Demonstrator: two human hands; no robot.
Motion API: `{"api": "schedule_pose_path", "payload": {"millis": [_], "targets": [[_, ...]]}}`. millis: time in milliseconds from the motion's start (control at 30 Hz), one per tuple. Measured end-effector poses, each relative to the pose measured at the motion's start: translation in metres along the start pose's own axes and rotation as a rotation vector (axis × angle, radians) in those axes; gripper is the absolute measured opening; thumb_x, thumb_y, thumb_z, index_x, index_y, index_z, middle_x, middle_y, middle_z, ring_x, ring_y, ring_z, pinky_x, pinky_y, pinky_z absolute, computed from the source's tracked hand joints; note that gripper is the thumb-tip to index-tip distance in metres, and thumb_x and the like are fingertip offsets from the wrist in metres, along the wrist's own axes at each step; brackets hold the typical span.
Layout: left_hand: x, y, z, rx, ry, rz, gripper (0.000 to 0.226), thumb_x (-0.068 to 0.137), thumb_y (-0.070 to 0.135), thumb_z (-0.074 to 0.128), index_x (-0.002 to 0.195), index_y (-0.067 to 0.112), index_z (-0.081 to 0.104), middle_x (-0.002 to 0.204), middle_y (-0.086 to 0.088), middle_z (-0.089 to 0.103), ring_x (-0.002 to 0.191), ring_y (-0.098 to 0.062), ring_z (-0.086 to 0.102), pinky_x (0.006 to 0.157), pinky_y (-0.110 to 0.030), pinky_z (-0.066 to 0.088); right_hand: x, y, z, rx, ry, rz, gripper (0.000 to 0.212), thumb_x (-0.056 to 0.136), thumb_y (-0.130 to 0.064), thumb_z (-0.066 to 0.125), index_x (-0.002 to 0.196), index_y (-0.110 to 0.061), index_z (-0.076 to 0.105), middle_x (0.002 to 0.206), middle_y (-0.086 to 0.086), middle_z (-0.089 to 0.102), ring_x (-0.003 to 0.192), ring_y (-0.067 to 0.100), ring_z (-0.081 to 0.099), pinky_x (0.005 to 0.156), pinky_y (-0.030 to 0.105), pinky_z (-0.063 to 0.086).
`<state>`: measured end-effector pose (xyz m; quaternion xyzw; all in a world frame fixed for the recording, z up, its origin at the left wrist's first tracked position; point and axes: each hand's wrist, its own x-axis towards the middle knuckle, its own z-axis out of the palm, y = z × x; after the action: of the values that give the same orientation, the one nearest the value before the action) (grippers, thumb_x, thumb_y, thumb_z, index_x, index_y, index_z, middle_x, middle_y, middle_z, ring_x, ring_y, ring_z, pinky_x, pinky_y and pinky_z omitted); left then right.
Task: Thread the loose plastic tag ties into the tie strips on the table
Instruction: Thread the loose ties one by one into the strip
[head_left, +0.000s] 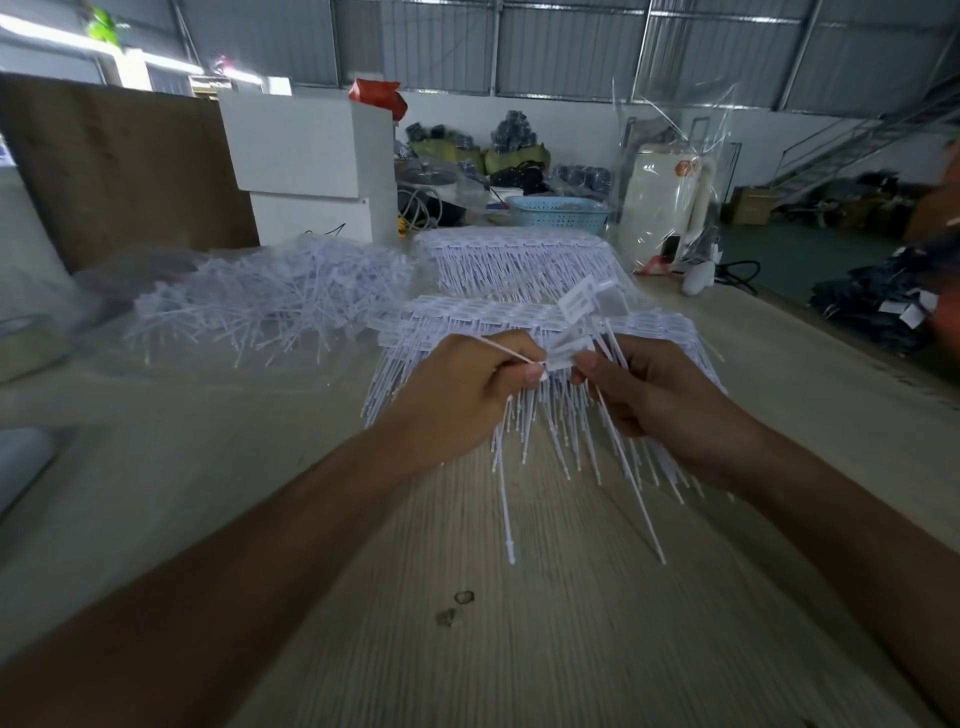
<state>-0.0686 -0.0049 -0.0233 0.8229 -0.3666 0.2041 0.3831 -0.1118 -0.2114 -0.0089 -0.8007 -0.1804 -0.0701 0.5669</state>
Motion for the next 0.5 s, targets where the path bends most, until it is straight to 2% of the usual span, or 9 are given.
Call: {"api": "schedule_pose_path", "payload": {"millis": [133,200,267,333,400,467,500], "targets": [[0.0018,-0.0005,-0.001,-0.071,-0.027,-0.001,0.018,0.097,0.01,0.057,0.091,0.012,0.074,0.083,0.005,0.073,0.072,-0.013,0.069,0.071,-0.036,0.057,-0.0012,-0.0019,-0.002,-0.114,-0.008,-0.074,0.028,0.098,-0.029,0.054,0.082,-0.008,0.062,0.053,-0.01,0.041,0.046,0.008,0.033,0.047,0.022,0.03],[0.0025,-0.0007,-0.0022,-0.095,-0.044,0.003,0.023,0.098,0.008,0.055,0.085,0.01,0.074,0.079,0.009,0.071,0.07,-0.008,0.068,0.067,-0.021,0.054,-0.0019,-0.004,-0.0021,-0.262,-0.005,-0.156,0.025,0.101,-0.02,0.053,0.076,-0.02,0.057,0.054,-0.014,0.043,0.048,0.003,0.036,0.051,0.016,0.03],[0.0028,-0.001,-0.0036,-0.101,-0.055,-0.003,0.024,0.098,0.008,0.056,0.084,0.009,0.075,0.079,0.009,0.071,0.068,-0.005,0.068,0.065,-0.014,0.05,-0.0009,-0.0053,-0.0007,-0.363,0.01,-0.204,0.032,0.102,-0.017,0.053,0.072,-0.029,0.05,0.055,-0.018,0.042,0.051,0.002,0.037,0.053,0.014,0.03],[0.0025,-0.0024,-0.0034,-0.102,-0.039,-0.012,0.018,0.098,0.012,0.06,0.088,0.012,0.076,0.081,0.009,0.074,0.07,-0.005,0.07,0.068,-0.02,0.055,0.0,-0.0049,0.0011,-0.328,0.024,-0.202,0.035,0.1,-0.02,0.055,0.068,-0.032,0.05,0.054,-0.017,0.041,0.049,0.002,0.037,0.052,0.015,0.029],[0.0003,-0.002,-0.0017,-0.144,-0.02,-0.052,0.008,0.095,0.02,0.066,0.099,0.023,0.073,0.081,0.01,0.075,0.073,-0.005,0.072,0.07,-0.029,0.06,0.0001,-0.0054,0.0034,-0.277,0.022,-0.184,0.037,0.1,-0.025,0.054,0.067,-0.039,0.059,0.053,-0.016,0.043,0.048,0.002,0.038,0.051,0.015,0.03],[-0.0018,-0.0002,-0.0005,-0.159,0.005,-0.04,0.015,0.094,0.021,0.069,0.104,0.032,0.067,0.078,0.014,0.075,0.071,-0.006,0.072,0.067,-0.032,0.06,-0.0001,-0.0068,0.0052,-0.235,0.017,-0.171,0.04,0.1,-0.028,0.053,0.067,-0.048,0.062,0.052,-0.015,0.043,0.047,0.002,0.039,0.051,0.016,0.032],[-0.002,0.0006,-0.0001,-0.168,0.016,-0.023,0.015,0.094,0.019,0.069,0.103,0.031,0.068,0.077,0.015,0.074,0.07,-0.007,0.072,0.066,-0.032,0.06,-0.0006,-0.0077,0.0054,-0.215,0.017,-0.161,0.04,0.099,-0.029,0.053,0.066,-0.049,0.063,0.052,-0.015,0.042,0.046,0.002,0.037,0.05,0.016,0.031]]}}
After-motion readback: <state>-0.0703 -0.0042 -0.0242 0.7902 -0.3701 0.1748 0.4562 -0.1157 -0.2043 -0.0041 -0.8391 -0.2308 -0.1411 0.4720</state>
